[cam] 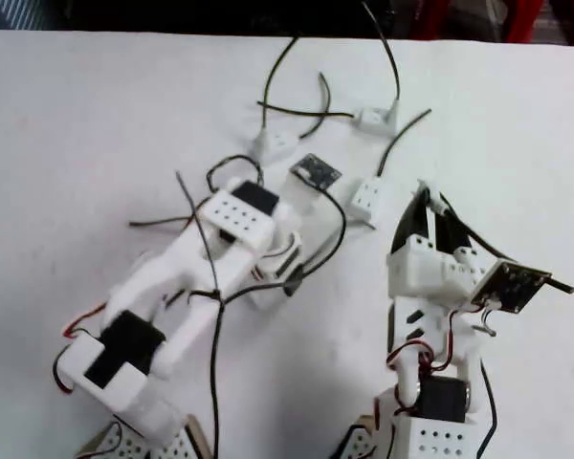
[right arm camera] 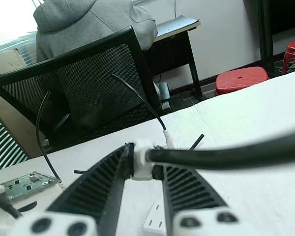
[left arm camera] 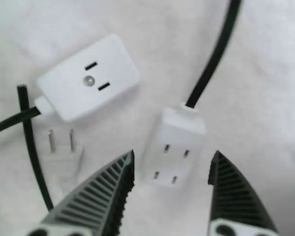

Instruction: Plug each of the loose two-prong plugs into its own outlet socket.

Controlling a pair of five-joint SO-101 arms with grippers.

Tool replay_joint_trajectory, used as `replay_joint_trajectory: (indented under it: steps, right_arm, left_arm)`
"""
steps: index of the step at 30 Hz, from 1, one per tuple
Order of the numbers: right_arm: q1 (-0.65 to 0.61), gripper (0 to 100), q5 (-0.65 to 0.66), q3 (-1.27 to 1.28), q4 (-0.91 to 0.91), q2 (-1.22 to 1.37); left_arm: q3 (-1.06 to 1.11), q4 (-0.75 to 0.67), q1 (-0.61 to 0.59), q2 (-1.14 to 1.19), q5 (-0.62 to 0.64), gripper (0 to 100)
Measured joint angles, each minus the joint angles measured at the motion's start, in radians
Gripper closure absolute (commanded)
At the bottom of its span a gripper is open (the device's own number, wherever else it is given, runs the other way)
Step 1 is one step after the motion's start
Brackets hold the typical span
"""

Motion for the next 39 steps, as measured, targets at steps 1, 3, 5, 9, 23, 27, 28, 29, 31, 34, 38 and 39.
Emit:
replay_joint_trajectory:
  steps: [1, 3, 5, 9, 23, 27, 28, 29, 31, 34, 38, 39]
  right_arm:
    - [0.0, 98.1, 0.0, 0.0, 0.0, 0.0]
    - [0.0, 98.1, 0.0, 0.0, 0.0, 0.0]
    - [0.0, 98.1, 0.0, 0.0, 0.0, 0.0]
    - [0.0, 98.1, 0.008, 0.0, 0.0, 0.0]
    - [-0.152, 98.1, 0.107, 0.018, 0.041, 0.0]
    - [-0.259, 98.1, 0.146, 0.018, 0.135, 0.0]
    - [-0.288, 98.1, 0.15, 0.017, 0.163, 0.0]
    - [-0.319, 98.1, 0.158, 0.012, 0.192, 0.0]
    - [-0.382, 98.1, 0.183, 0.005, 0.233, 0.0]
    - [-0.459, 98.1, 0.212, 0.003, 0.253, 0.0]
    - [-0.517, 98.1, 0.262, 0.003, 0.258, 0.0]
    - [-0.532, 98.1, 0.275, 0.002, 0.267, 0.005]
  left_arm:
    - [-0.023, 0.029, 0.0, 0.0, 0.0, 78]
    - [-0.066, 0.086, 0.0, 0.0, 0.0, 80]
    - [-0.092, 0.123, 0.0, -0.005, -0.012, 82]
    - [-0.081, 0.147, 0.0, -0.095, -0.028, 82]
    - [0.37, 0.008, -0.307, -0.813, -0.112, 82]
    - [0.589, -0.115, -0.468, -0.968, -0.153, 82]
    - [0.637, -0.14, -0.508, -1.0, -0.164, 82]
    - [0.678, -0.16, -0.546, -1.031, -0.172, 82]
    - [0.749, -0.186, -0.606, -1.085, -0.18, 82]
    - [0.821, -0.216, -0.657, -1.132, -0.181, 82]
    - [0.914, -0.273, -0.681, -1.149, -0.181, 82]
    - [0.941, -0.298, -0.681, -1.149, -0.181, 82]
